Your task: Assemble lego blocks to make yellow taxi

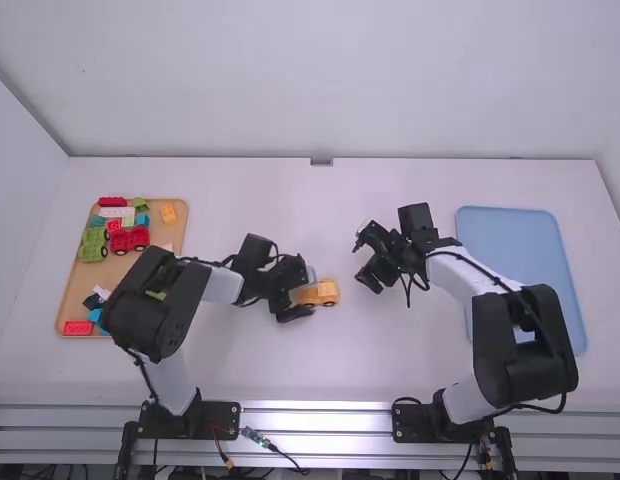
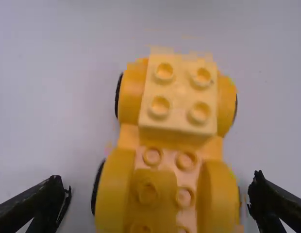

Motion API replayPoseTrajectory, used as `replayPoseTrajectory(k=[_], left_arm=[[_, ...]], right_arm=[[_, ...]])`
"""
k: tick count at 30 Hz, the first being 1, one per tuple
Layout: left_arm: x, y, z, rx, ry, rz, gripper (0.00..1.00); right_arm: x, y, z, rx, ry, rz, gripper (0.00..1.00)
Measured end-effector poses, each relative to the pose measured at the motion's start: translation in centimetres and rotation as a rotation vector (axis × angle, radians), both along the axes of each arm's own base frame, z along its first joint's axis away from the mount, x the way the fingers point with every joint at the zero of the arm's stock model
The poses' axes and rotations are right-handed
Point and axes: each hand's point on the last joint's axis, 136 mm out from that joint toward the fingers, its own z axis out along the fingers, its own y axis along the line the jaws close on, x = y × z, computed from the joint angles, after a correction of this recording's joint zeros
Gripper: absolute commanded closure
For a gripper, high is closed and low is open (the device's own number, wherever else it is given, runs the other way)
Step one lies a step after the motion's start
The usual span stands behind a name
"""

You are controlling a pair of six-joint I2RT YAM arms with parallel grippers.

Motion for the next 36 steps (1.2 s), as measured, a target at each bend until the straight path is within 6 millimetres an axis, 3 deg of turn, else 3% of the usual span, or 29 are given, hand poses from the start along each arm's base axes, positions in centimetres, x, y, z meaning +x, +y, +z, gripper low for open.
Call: replayPoseTrajectory(k=[5,12,16,18,19,21,22,23,24,29,32,36], left_arm=[[-0.3,1.3,0.8,0.092,0.051,0.032,0.01],[1.4,2.3,4.6,0.172,0.031,0.094,0.01],[4.1,4.1,7.1,0.235,0.035,0.324,0.01],[5.8,6.1,8.4,0.277,0.064,0.552,0.01],[5.8,6.1,8.4,0.277,0.064,0.552,0.01],[6.7,8.9,9.3,0.316,0.113,0.818,0.01],[6.7,11.5,9.8,0.343,0.167,1.032,0.01],[6.7,11.5,9.8,0.343,0.167,1.032,0.01],[6.3,14.4,10.1,0.357,0.226,1.256,0.01],[2.8,23.0,10.7,0.344,0.41,1.883,0.01],[1.5,26.4,10.6,0.273,0.487,2.127,0.01],[0.7,29.2,10.4,0.169,0.568,2.308,0.01]], right_arm=[[0.0,0.0,0.0,-0.002,-0.001,0.001,0.01],[0.4,0.0,0.2,0.002,-0.017,-0.003,0.01],[0.4,0.0,0.2,0.002,-0.019,-0.003,0.01],[0.4,0.0,0.2,0.002,-0.019,-0.002,0.01],[0.4,0.0,0.2,0.002,-0.019,-0.002,0.01],[0.5,0.1,0.2,0.003,-0.021,-0.004,0.01],[0.5,0.1,0.2,0.003,-0.024,-0.002,0.01],[0.5,0.1,0.2,0.003,-0.024,-0.002,0.01],[0.5,0.1,0.2,0.003,-0.022,-0.004,0.01],[0.5,0.1,0.2,0.003,-0.023,-0.002,0.01],[0.6,0.1,0.2,0.005,-0.025,-0.005,0.01],[1.2,0.2,0.6,0.019,-0.042,-0.025,0.01]])
